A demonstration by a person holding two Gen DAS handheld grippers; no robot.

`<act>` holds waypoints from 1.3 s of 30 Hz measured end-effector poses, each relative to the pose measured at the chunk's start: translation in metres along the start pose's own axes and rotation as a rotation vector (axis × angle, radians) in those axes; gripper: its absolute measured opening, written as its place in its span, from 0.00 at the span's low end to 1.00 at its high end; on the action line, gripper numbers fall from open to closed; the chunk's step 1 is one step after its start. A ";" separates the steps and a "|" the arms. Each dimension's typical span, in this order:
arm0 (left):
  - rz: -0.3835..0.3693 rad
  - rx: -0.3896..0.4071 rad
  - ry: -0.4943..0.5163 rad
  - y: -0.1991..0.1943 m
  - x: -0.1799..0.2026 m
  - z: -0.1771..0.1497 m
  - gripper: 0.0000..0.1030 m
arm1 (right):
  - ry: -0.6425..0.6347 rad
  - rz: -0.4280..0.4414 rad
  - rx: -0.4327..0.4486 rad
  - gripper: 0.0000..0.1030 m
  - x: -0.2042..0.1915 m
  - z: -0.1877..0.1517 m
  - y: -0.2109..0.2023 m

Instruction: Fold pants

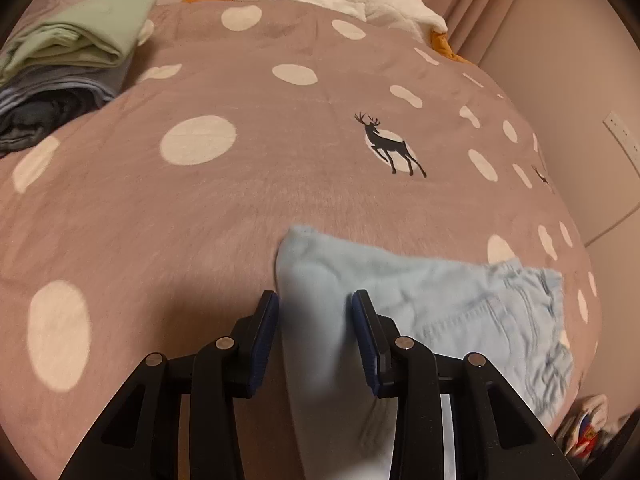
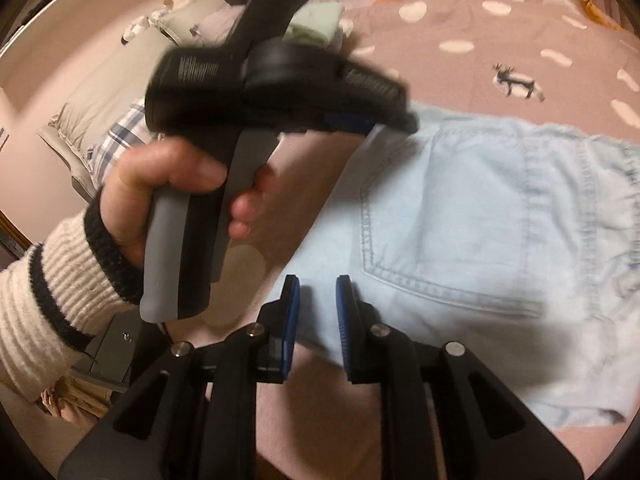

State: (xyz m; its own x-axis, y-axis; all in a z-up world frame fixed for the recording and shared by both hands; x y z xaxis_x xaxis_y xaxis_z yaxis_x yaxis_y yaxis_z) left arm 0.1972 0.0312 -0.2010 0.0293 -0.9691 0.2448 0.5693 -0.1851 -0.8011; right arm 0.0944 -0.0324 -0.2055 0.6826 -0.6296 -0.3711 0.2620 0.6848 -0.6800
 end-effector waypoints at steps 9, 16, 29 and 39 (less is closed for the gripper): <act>0.002 -0.034 0.084 -0.023 0.011 -0.076 0.38 | 0.109 -0.219 -0.007 0.19 0.072 -0.016 -0.046; -0.075 -0.045 0.042 -0.045 0.000 -0.098 0.44 | 0.163 -0.141 0.085 0.47 0.070 -0.016 -0.095; -0.189 -0.073 -0.121 -0.022 0.003 -0.064 0.61 | 0.577 -0.061 0.098 0.78 0.164 -0.033 -0.098; -0.179 -0.007 -0.104 -0.014 0.013 -0.038 0.18 | 0.376 -0.111 0.090 0.40 0.139 0.005 -0.070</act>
Point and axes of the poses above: each gripper's, at about its wrist camera, not at the fingertips, and y roughly the way its jaws point, x to its right, z to its top, the point moved 10 cm from there along y, roughly the way its jaws point, and after that the axes turned 4 degrees about z, right-handed, at the moved point
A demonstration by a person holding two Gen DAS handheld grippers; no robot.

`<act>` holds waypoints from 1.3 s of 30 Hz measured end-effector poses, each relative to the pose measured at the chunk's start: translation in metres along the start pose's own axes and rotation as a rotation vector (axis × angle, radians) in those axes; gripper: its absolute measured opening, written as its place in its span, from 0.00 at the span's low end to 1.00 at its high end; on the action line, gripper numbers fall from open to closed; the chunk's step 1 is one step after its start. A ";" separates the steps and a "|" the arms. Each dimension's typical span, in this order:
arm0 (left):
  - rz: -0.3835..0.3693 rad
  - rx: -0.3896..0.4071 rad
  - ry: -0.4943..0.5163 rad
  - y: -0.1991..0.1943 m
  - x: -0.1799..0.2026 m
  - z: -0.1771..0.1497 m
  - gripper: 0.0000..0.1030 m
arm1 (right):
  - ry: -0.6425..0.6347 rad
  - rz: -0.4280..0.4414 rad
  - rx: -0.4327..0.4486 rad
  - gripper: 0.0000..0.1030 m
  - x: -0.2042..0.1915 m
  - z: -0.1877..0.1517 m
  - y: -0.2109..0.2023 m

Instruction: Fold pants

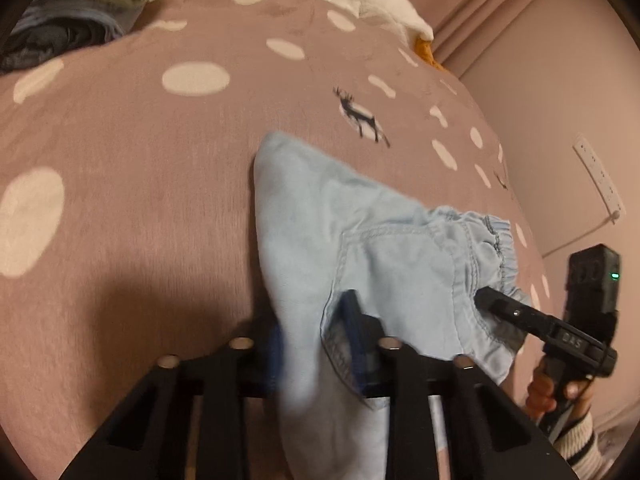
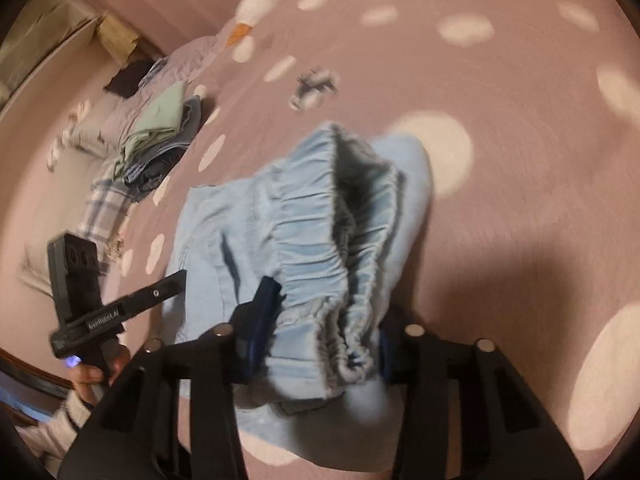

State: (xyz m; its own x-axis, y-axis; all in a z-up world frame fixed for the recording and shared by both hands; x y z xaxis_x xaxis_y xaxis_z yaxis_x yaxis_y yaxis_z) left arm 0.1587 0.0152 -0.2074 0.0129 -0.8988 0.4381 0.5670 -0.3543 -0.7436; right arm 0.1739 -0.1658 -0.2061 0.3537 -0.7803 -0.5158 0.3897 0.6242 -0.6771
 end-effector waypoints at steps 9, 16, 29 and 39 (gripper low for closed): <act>0.037 0.173 0.064 -0.028 0.003 0.083 0.17 | -0.183 0.025 0.192 0.35 -0.063 0.090 -0.007; 0.127 0.205 0.070 -0.015 -0.027 0.140 0.17 | -0.198 0.025 0.222 0.36 -0.076 0.140 0.035; 0.320 0.072 0.029 0.035 -0.083 0.124 0.65 | -0.046 -0.137 0.037 0.63 -0.008 0.127 0.110; 0.401 0.102 0.121 0.018 -0.086 0.083 0.66 | -0.191 -0.254 0.017 0.70 -0.007 0.088 0.093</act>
Point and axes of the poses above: each gripper's, at about its wrist camera, not at the fingertips, and y roughly the way its jaws point, x to its right, z to its top, the point moved 10 cm from there along y, roughly the way its jaws point, and after that the axes turned 4 degrees about z, right-handed, at the moved point
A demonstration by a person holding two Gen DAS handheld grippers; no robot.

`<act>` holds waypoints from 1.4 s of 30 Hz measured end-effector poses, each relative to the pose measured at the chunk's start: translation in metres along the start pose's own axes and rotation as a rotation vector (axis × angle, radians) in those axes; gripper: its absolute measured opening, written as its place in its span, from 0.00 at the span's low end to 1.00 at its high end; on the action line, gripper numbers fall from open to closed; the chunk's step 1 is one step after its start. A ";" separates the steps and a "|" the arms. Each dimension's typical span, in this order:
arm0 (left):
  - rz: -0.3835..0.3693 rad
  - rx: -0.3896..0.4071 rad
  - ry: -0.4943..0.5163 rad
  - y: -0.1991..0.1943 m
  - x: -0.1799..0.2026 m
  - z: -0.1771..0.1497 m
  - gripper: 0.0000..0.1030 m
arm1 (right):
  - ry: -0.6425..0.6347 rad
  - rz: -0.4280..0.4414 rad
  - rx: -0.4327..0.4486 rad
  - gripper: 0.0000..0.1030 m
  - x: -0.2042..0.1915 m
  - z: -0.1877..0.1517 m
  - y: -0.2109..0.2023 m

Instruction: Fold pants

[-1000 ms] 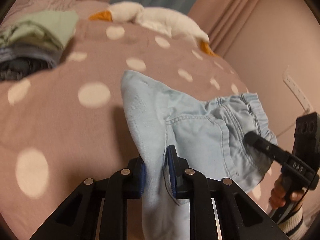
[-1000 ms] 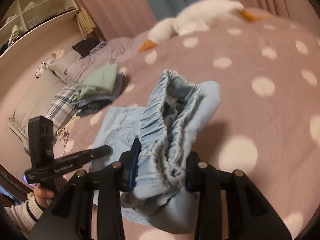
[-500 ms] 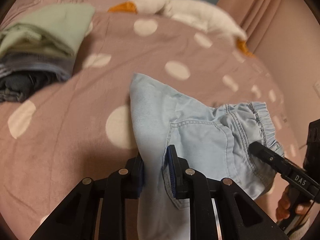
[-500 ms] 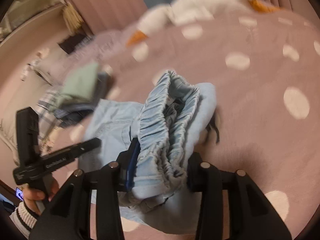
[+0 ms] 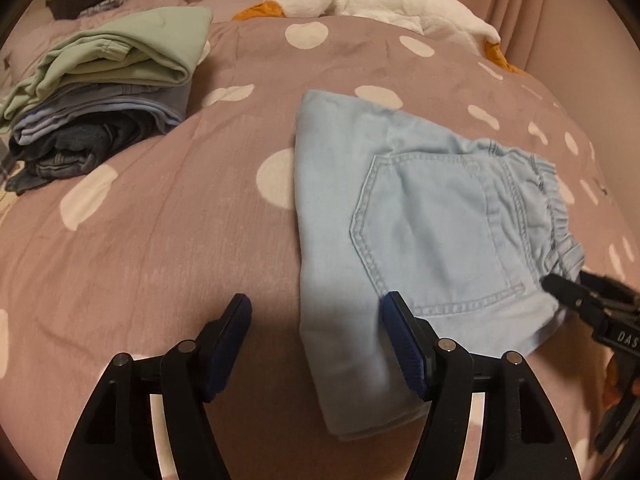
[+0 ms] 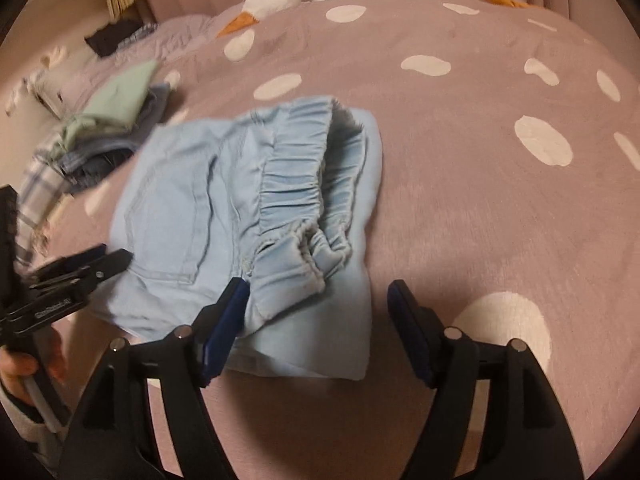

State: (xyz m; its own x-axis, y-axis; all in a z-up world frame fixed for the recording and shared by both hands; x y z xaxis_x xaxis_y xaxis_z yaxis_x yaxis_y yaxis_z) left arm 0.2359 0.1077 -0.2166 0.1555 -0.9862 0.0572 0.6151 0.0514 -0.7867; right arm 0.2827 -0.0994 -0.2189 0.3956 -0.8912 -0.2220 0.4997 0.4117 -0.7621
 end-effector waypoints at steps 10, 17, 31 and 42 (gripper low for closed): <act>0.023 0.064 0.009 -0.091 0.008 0.007 0.88 | -0.023 -0.058 0.074 0.89 -0.024 -0.002 -0.086; 0.022 0.078 -0.048 -0.148 0.010 0.003 0.97 | -0.042 -0.079 0.125 1.00 -0.042 -0.015 -0.148; 0.079 0.096 -0.019 -0.191 0.014 -0.024 0.98 | -0.066 -0.069 0.149 1.00 -0.073 -0.032 -0.185; 0.076 0.079 -0.034 -0.191 0.014 -0.029 0.98 | -0.078 -0.060 0.152 1.00 -0.084 -0.037 -0.191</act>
Point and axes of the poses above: each gripper's, at about its wrist camera, not at the fingertips, and y roughly the way its jaws point, x to its right, z to its top, the point moved 10 cm from there along y, roughly the way its jaws point, and after that the axes turned 4 degrees about z, right-handed, at the moved point
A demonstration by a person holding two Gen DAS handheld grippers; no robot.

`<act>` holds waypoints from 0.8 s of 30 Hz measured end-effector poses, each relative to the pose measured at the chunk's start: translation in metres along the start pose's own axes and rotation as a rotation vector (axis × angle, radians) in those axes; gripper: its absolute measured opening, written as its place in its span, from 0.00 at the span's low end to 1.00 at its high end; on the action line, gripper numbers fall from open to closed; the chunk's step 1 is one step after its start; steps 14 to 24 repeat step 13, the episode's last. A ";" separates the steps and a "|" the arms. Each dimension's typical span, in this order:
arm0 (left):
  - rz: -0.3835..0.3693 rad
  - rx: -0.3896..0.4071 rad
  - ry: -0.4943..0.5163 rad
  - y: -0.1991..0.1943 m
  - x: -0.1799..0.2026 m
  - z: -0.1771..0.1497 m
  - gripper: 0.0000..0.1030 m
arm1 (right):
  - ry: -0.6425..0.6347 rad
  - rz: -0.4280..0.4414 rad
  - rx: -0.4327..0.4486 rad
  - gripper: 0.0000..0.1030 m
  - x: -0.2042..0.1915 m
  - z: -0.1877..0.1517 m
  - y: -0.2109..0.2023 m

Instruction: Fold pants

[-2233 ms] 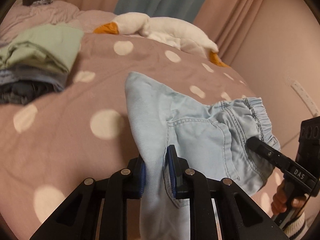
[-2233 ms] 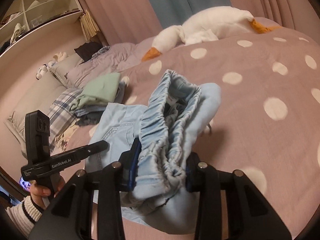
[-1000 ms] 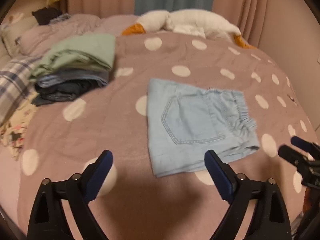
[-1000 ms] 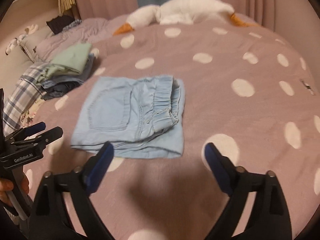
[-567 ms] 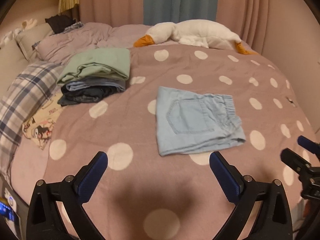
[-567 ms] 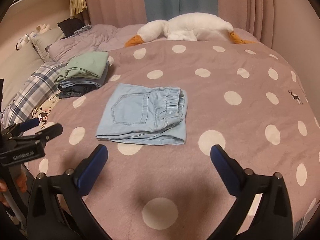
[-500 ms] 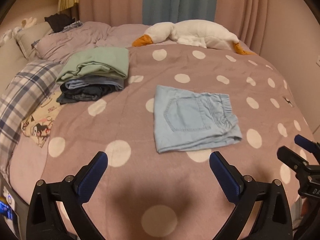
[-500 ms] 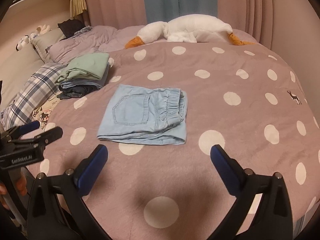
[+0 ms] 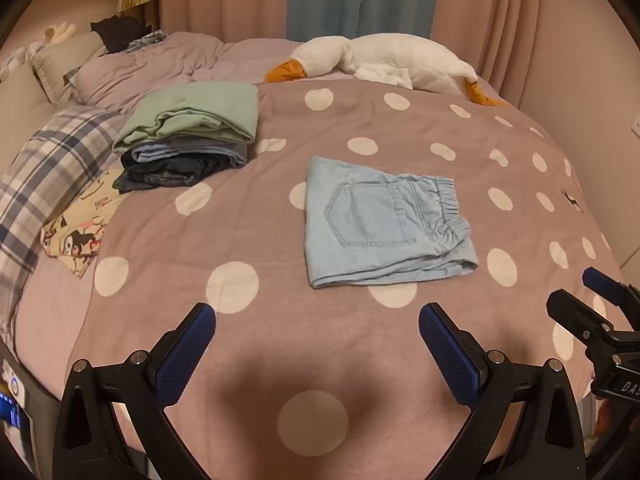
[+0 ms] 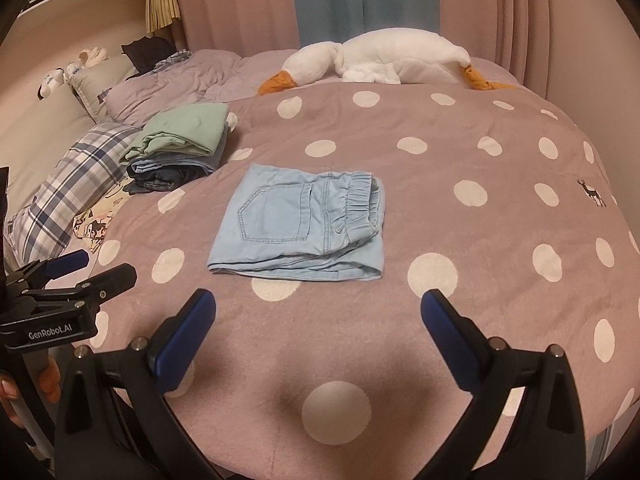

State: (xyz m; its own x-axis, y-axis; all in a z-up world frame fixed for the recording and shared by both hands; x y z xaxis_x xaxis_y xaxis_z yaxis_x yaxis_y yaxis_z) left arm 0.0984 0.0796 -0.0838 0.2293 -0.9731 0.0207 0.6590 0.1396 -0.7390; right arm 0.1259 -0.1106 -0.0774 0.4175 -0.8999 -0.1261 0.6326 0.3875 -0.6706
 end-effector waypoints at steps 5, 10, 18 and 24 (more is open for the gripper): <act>-0.002 -0.002 0.001 0.001 -0.001 0.001 0.98 | 0.001 0.002 -0.002 1.00 -0.001 0.000 0.000; -0.001 -0.001 -0.001 0.000 -0.001 0.001 0.98 | -0.003 0.005 -0.003 1.00 -0.004 -0.001 0.000; 0.000 -0.003 -0.002 0.001 -0.001 0.000 0.98 | 0.001 0.010 -0.002 1.00 -0.006 -0.001 0.000; 0.000 -0.003 -0.002 0.001 -0.001 0.000 0.98 | 0.001 0.010 -0.002 1.00 -0.006 -0.001 0.000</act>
Point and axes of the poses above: each gripper's, at about its wrist camera, not at the fingertips, and y roughly the way its jaws point, x to its right, z to its top, the point moved 10 cm from there along y, roughly the way its jaws point, and after that the axes turned 4 degrees about z, right-handed, at the moved point
